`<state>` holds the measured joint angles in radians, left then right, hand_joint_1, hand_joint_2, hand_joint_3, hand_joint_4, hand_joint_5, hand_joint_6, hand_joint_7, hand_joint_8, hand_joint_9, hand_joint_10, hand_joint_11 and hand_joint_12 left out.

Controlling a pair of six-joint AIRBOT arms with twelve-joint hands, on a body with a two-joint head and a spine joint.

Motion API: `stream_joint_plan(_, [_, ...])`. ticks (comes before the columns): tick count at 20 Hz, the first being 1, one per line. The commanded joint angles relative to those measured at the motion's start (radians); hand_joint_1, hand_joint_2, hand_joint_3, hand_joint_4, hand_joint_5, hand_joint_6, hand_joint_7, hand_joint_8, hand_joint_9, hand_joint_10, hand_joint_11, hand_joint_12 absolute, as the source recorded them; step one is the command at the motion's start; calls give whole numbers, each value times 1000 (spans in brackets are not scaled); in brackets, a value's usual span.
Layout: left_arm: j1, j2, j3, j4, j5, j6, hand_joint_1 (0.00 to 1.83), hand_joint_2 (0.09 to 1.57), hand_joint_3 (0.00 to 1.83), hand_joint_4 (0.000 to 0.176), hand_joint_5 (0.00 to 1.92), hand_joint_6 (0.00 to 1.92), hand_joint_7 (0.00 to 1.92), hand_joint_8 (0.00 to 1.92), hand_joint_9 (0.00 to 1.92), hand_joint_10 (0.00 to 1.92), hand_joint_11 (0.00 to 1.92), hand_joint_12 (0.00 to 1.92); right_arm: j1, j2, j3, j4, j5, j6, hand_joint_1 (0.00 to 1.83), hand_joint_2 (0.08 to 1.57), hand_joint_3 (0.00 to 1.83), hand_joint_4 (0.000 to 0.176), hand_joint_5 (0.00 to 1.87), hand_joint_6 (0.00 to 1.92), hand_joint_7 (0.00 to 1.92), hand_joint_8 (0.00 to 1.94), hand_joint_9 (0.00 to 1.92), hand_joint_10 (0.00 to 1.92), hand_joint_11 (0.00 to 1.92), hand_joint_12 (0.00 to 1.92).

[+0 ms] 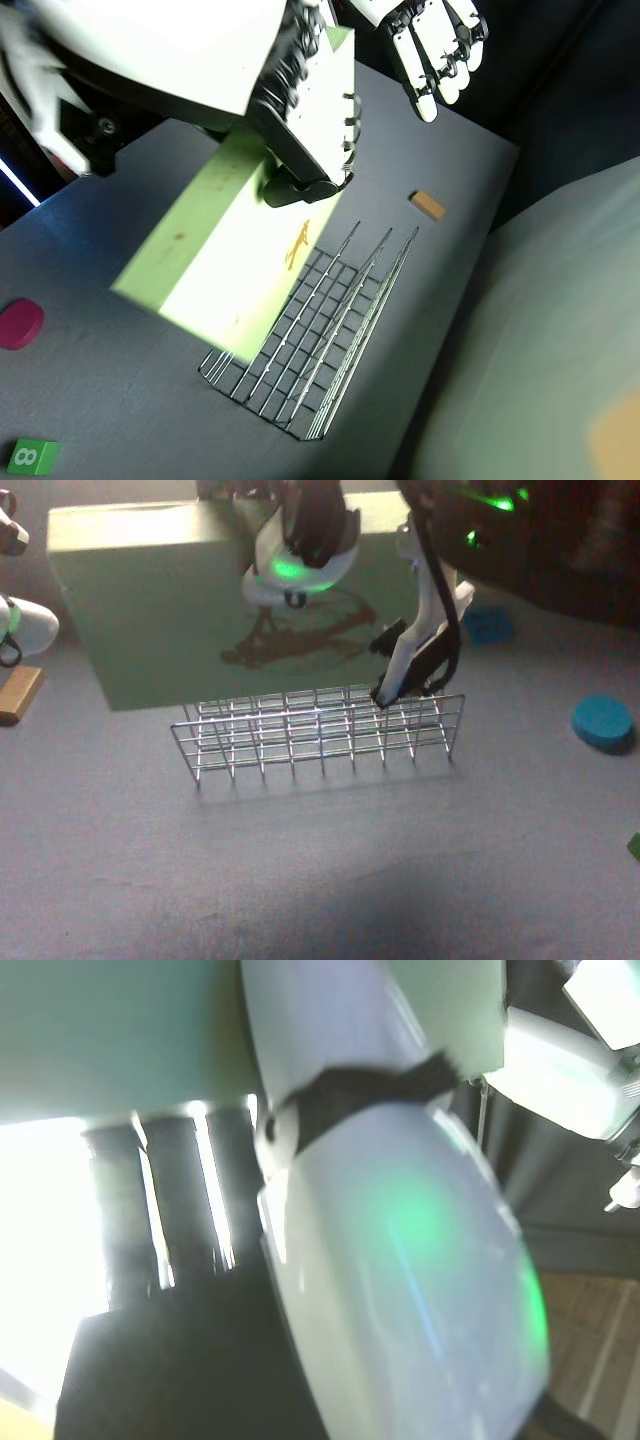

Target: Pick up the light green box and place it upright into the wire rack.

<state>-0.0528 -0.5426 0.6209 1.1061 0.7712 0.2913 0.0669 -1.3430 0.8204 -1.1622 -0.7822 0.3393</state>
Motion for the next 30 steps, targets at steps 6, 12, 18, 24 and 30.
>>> stream_joint_plan(6, [-10,1,-9,72,-27,6,159,1228,0,39,389,2,335,2,306,0,0,702,-13,-20,43,-106,29,22,1222,1131,1,0,994,856,928,1229,807,1200,704,1536])
stream_joint_plan(12, [-8,2,-20,70,-13,6,163,1229,0,38,391,2,333,0,296,2,0,684,-36,-36,71,-106,29,28,1219,1131,0,0,999,861,921,1229,797,1221,681,1549])
stream_joint_plan(18, [-8,2,-16,70,-8,6,157,1230,0,39,385,0,330,0,297,0,0,705,-67,-57,110,-107,33,48,1218,1135,1,0,967,902,932,1222,793,1223,697,1576])
stream_joint_plan(24, [-7,2,-18,69,-4,6,156,1231,0,38,385,0,332,1,294,1,0,686,-100,-83,158,-107,34,52,1215,1135,0,0,989,887,912,1236,779,1221,688,1573])
stream_joint_plan(30, [0,3,-34,64,8,6,155,1231,0,38,389,2,334,1,296,1,0,681,-145,-99,186,-107,46,41,1218,1137,1,0,974,888,922,1241,770,1223,706,1589])
